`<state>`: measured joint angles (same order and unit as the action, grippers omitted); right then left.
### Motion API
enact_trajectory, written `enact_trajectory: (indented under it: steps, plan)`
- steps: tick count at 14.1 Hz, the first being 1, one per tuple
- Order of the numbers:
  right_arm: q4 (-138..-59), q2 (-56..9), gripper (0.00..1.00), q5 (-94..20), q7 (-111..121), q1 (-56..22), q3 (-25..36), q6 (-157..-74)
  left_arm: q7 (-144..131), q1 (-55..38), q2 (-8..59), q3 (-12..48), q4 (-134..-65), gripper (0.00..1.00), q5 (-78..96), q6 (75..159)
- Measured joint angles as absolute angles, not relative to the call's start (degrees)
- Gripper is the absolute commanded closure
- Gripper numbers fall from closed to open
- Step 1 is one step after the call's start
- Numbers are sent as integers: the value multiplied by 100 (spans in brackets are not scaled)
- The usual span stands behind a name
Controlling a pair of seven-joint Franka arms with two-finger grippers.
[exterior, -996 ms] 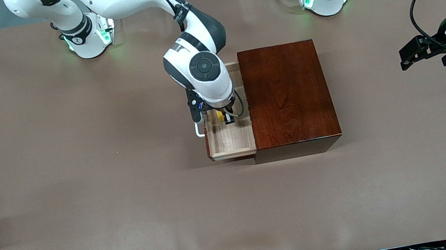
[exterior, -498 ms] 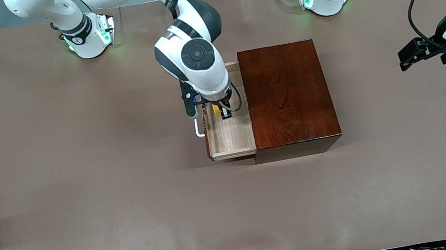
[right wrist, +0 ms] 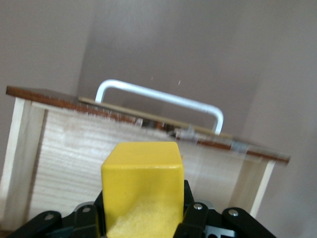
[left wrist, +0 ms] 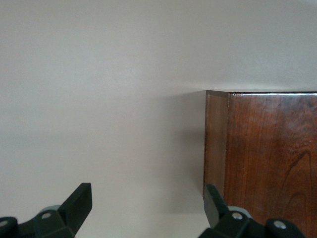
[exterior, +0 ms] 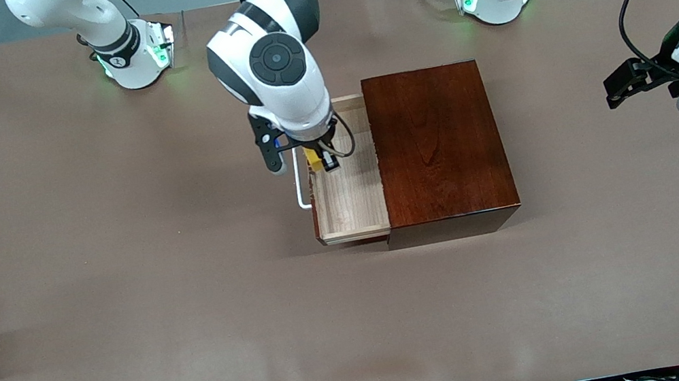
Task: Open drawer, take yellow block, close drawer
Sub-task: 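Lift the yellow block out of the drawer with the right gripper, then reach the left gripper to the handle while the right gripper holds the block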
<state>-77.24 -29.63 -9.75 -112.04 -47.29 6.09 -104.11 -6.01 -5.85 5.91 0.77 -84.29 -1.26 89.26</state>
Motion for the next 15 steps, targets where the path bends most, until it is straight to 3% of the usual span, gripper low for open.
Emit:
enact_trajectory:
  steps: [3, 15]
  plan:
    - [-7720, -2808, 100, -974, -10134, -4332, 739, -10043, -600, -586, 591, 74, -8428, 0, -126, 8926]
    - [-7828, -2180, 98, -973, -4592, -1457, 790, -8689, 575, -667, 608, 258, -8424, 0, -126, 8923]
